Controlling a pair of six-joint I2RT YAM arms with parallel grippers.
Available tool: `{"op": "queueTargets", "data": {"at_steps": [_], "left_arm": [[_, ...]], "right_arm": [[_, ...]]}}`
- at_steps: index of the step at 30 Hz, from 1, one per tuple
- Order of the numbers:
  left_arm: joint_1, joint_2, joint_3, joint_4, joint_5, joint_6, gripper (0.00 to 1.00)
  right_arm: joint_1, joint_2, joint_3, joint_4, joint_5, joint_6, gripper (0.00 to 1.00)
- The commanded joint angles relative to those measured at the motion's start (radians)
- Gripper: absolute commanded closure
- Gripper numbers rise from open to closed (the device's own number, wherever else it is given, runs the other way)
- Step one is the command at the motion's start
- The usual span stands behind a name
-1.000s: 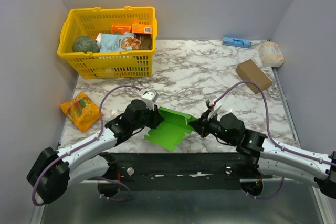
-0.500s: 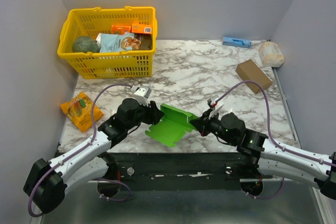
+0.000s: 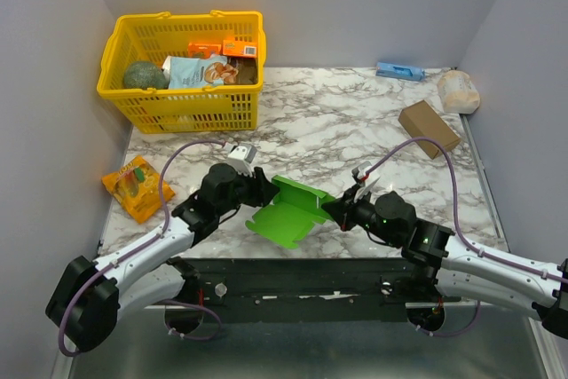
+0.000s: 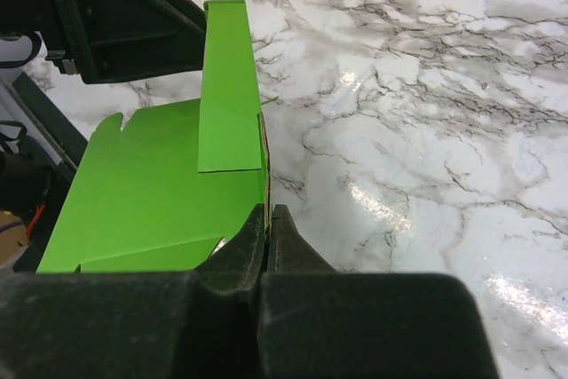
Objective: Fold the paper box
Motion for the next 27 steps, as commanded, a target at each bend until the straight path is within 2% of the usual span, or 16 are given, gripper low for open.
{"op": "queueTargets", "data": {"at_steps": [1, 7, 8, 11, 14, 15, 16, 18, 19, 22, 27], "left_arm": [[0.007, 0.034, -0.003, 0.076, 0.049, -0.015, 0.49], [0.005, 0.068, -0.001, 0.084, 0.046, -0.013, 0.66], [0.005, 0.07, -0.003, 0.087, 0.045, -0.013, 0.72], [0.005, 0.07, -0.01, 0.099, 0.037, -0.012, 0.82], [0.005, 0.07, -0.018, 0.107, 0.02, -0.013, 0.88], [0.004, 0.071, -0.015, 0.101, 0.011, -0.012, 0.89], [0.004, 0.071, -0.014, 0.084, -0.012, -0.007, 0.9], [0.004, 0.064, -0.011, 0.064, -0.04, -0.006, 0.9], [0.002, 0.057, -0.007, 0.035, -0.09, -0.01, 0.91], [-0.004, 0.034, -0.006, -0.031, -0.181, -0.016, 0.92], [-0.041, -0.005, -0.036, -0.063, -0.317, 0.002, 0.92]], "right_arm": [[0.006, -0.006, -0.008, 0.018, 0.029, -0.001, 1.0], [0.005, -0.009, -0.007, 0.015, 0.039, 0.0, 0.99], [0.006, -0.007, -0.007, 0.015, 0.039, 0.002, 0.97], [0.006, -0.004, -0.005, 0.015, 0.04, 0.006, 0.95], [0.006, -0.003, 0.001, 0.015, 0.039, 0.01, 0.9], [0.006, -0.003, 0.004, 0.005, 0.036, 0.011, 0.86], [0.006, -0.009, 0.015, -0.003, 0.032, 0.014, 0.75], [0.006, -0.018, 0.027, -0.032, 0.037, 0.028, 0.61], [0.006, -0.033, 0.036, -0.038, 0.058, 0.042, 0.49], [0.006, -0.062, 0.079, -0.127, 0.1, 0.094, 0.34], [0.005, -0.034, 0.201, -0.254, 0.155, 0.213, 0.28]]}}
